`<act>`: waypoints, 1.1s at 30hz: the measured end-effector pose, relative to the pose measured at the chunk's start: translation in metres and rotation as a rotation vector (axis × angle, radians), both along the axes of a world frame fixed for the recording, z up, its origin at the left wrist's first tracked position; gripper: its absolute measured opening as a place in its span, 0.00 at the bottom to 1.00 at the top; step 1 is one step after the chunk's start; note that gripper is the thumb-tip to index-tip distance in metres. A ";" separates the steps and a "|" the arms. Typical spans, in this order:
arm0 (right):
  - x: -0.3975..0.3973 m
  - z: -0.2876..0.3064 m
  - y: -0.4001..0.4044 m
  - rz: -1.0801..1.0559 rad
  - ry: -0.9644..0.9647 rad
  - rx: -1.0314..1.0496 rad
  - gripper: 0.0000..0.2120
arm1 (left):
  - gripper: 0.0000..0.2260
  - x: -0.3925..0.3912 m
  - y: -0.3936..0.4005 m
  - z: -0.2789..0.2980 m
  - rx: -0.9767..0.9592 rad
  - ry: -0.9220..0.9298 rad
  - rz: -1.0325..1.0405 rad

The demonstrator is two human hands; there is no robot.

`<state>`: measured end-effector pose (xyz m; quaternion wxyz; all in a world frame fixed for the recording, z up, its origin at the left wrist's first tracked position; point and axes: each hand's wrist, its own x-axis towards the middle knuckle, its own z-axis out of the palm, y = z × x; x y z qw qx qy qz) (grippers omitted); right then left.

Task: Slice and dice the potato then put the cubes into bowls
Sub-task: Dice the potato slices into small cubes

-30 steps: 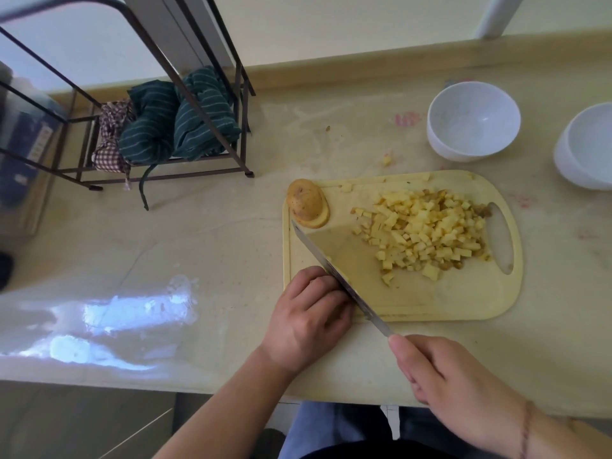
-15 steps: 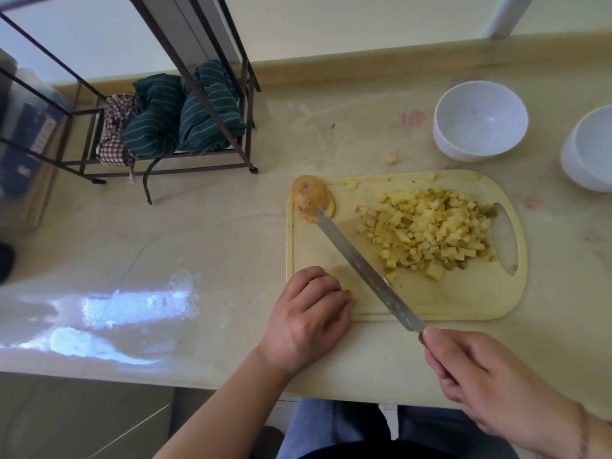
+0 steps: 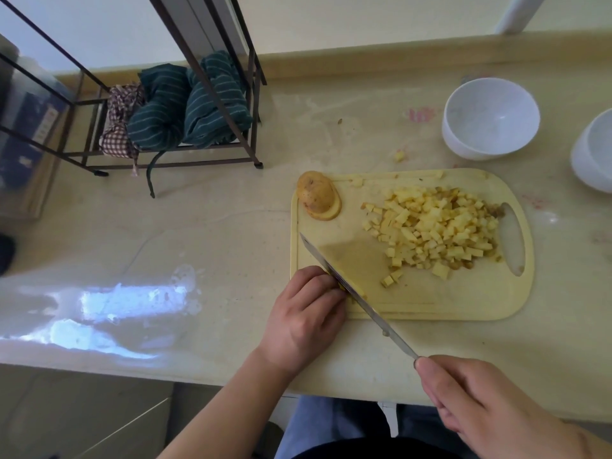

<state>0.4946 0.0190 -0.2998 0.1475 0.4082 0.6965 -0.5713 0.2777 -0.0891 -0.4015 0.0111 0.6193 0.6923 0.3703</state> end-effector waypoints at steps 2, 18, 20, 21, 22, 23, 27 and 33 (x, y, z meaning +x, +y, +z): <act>-0.001 -0.002 -0.001 -0.005 -0.004 0.013 0.46 | 0.02 0.000 0.000 0.001 -0.002 -0.014 -0.005; -0.018 -0.011 0.001 -0.043 0.037 0.035 0.30 | 0.02 -0.001 0.003 0.002 -0.006 -0.059 0.006; -0.022 -0.010 0.000 -0.039 0.036 0.034 0.29 | 0.01 0.000 0.002 0.002 0.004 -0.061 0.007; -0.026 -0.009 -0.002 -0.032 0.037 0.046 0.28 | 0.01 -0.001 0.002 0.001 0.007 -0.060 0.009; -0.029 -0.009 -0.004 -0.024 0.040 0.058 0.28 | 0.02 -0.001 0.001 0.001 0.008 -0.058 0.012; -0.033 -0.010 -0.005 -0.013 0.047 0.067 0.27 | 0.02 -0.001 0.001 0.000 0.008 -0.060 0.013; -0.035 -0.008 0.003 0.020 0.048 0.059 0.28 | 0.01 0.000 0.001 0.003 -0.001 -0.080 0.021; -0.018 0.002 0.027 -0.067 -0.004 -0.080 0.30 | 0.05 -0.003 -0.007 0.003 -0.034 -0.081 0.098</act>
